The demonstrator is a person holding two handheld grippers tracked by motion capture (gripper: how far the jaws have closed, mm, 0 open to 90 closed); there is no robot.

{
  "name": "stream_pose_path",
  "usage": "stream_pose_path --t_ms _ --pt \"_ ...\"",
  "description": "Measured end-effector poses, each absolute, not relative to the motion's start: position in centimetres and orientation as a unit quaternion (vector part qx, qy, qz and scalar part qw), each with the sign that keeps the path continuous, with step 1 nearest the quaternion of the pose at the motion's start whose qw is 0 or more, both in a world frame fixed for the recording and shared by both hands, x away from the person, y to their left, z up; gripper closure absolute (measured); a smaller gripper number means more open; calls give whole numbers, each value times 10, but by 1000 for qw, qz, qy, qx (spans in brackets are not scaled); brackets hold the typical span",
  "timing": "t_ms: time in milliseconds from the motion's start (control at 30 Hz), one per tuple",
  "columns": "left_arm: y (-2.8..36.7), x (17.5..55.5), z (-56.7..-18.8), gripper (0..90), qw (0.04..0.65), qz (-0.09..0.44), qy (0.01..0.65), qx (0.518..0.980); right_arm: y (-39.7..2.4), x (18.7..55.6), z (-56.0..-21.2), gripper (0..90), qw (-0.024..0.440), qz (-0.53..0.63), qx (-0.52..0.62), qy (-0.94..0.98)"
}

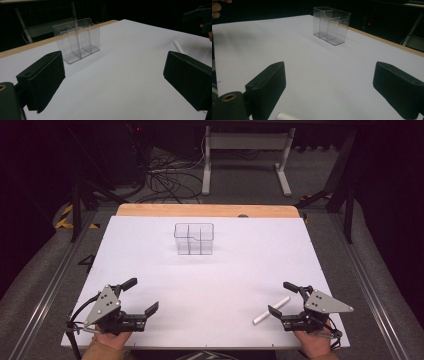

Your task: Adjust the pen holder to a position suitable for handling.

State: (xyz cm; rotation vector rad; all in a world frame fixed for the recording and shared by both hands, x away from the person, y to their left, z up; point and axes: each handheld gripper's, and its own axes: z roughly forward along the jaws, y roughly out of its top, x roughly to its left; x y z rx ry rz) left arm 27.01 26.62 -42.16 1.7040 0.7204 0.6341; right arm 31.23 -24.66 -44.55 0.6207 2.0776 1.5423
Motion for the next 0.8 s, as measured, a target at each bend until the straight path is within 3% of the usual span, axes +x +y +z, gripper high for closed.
stream_pose_path --t_ms 800 --pt "232 319 -374 54 549 246 260 755 -255 316 -451 83 227 559 251 757"
